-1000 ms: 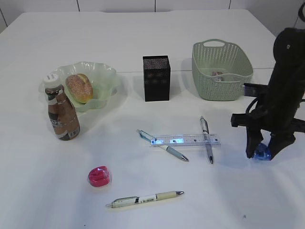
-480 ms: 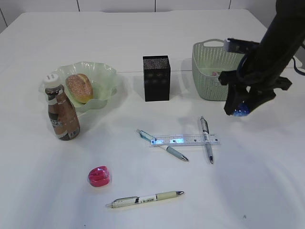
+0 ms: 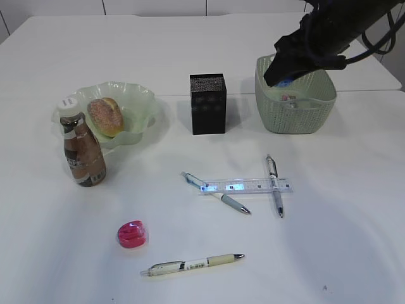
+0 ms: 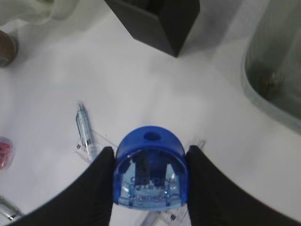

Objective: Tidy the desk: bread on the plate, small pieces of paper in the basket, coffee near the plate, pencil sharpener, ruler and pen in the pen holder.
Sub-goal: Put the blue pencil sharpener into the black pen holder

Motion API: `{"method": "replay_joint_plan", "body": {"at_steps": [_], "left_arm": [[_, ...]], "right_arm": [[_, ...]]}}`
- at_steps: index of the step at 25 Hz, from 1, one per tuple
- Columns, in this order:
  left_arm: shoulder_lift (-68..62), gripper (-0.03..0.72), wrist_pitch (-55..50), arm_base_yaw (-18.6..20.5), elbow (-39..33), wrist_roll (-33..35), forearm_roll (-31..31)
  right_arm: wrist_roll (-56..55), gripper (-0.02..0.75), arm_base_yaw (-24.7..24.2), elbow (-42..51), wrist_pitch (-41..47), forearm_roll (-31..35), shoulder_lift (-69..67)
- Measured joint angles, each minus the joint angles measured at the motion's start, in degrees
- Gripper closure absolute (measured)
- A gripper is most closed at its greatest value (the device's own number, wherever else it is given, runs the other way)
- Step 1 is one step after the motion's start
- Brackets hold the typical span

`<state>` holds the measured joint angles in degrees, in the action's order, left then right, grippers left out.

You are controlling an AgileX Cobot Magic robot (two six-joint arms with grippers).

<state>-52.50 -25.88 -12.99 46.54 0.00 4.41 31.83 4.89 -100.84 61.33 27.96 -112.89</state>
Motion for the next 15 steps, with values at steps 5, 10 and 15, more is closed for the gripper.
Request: {"method": "replay_joint_plan", "body": {"at_steps": [5, 10, 15], "left_arm": [[0.00, 0.252, 2.16, 0.00, 0.00, 0.00, 0.35], [0.00, 0.252, 4.01, 0.00, 0.00, 0.00, 1.94], [0.00, 0.252, 4.48, 0.00, 0.00, 0.00, 2.42]], "right_arm": [[7.96, 0.393, 0.00, -0.33, -4.88, 5.37, -0.10], [21.24, 0.393, 0.00, -0.33, -10.69, 15.75, -0.10], [34.23, 0.393, 0.00, -0.42, -15.05, 30.04, -0.10]]}}
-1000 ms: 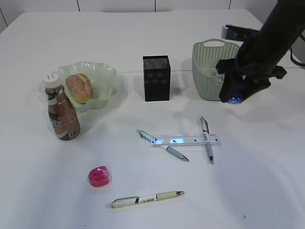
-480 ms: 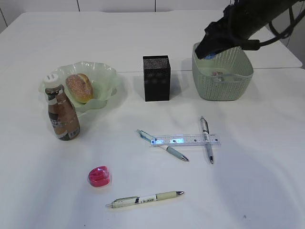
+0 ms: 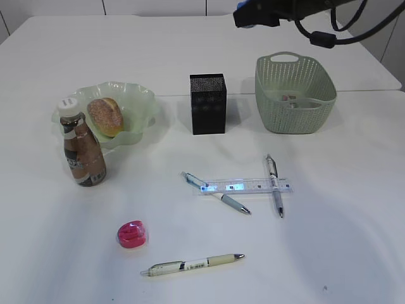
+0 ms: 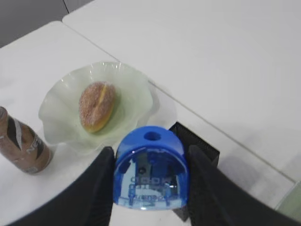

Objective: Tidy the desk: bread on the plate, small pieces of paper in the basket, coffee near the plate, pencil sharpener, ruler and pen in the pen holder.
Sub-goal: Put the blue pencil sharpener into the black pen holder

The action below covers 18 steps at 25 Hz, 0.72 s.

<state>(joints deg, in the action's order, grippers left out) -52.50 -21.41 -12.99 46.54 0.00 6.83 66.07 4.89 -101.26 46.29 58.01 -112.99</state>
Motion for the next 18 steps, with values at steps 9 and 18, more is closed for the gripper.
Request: {"method": "replay_joint_plan", "body": {"at_steps": [9, 18], "left_arm": [[0.00, 0.253, 0.19, 0.00, 0.00, 0.00, 0.31], [0.00, 0.253, 1.29, 0.00, 0.00, 0.00, 0.35]], "right_arm": [[10.21, 0.393, 0.00, 0.00, -2.67, 6.24, -2.01], [24.78, 0.393, 3.99, 0.00, -9.61, 19.99, -7.76]]}}
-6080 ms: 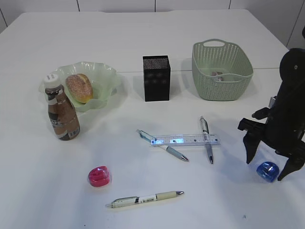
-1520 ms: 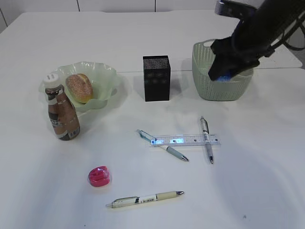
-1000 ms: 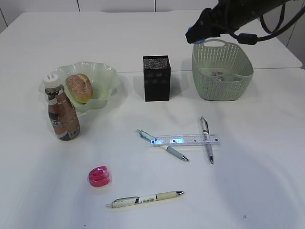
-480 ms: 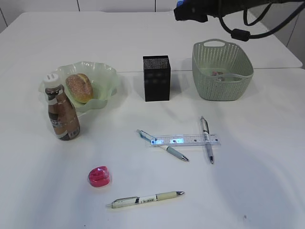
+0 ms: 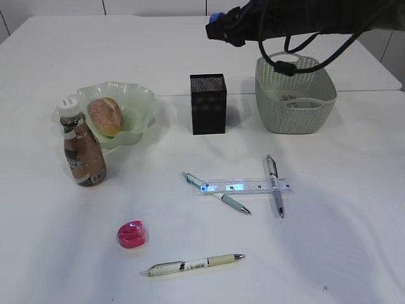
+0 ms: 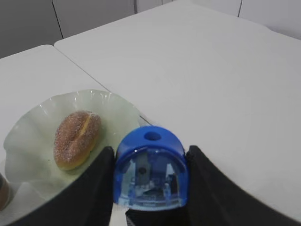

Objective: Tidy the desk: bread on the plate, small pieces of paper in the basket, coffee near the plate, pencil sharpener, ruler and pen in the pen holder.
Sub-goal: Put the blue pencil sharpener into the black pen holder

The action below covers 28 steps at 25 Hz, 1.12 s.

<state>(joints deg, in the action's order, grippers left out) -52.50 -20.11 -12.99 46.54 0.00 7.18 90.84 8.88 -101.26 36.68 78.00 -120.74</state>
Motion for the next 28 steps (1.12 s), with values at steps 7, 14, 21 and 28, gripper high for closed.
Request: {"method": "replay_joint_plan", "body": {"at_steps": [7, 14, 21, 28], "left_arm": [[-0.10, 0.266, 0.11, 0.00, 0.00, 0.00, 0.10], [-1.80, 0.270, 0.22, 0.00, 0.00, 0.00, 0.10], [-3.47, 0.270, 0.82, 0.00, 0.00, 0.00, 0.10], [-3.59, 0.276, 1.92, 0.00, 0.00, 0.00, 0.10]], "right_arm": [[11.38, 0.393, 1.53, 0.00, -4.90, 13.74, -3.05], [20.92, 0.394, 1.53, 0.00, -5.97, 24.13, -6.61], [21.88, 0.394, 1.53, -0.42, -6.12, 24.70, -7.98], [22.10, 0.394, 1.66, -0.93, -6.35, 24.80, -10.36]]}}
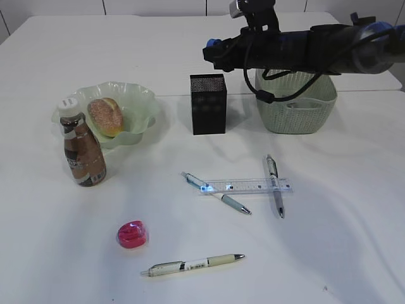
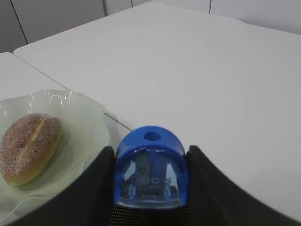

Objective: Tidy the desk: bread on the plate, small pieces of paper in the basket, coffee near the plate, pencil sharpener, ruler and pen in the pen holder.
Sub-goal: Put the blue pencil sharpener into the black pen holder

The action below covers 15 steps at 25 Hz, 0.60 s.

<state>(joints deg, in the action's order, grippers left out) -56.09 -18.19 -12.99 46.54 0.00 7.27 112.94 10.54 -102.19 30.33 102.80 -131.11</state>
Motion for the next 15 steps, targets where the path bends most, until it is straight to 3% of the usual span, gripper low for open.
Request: {"method": "replay_joint_plan", "body": {"at_steps": [15], "left_arm": [[0.00, 0.280, 0.12, 0.00, 0.00, 0.00, 0.00]], "right_arm": [[0.00, 0.393, 0.80, -0.21, -2.64, 0.11, 0.00]]}}
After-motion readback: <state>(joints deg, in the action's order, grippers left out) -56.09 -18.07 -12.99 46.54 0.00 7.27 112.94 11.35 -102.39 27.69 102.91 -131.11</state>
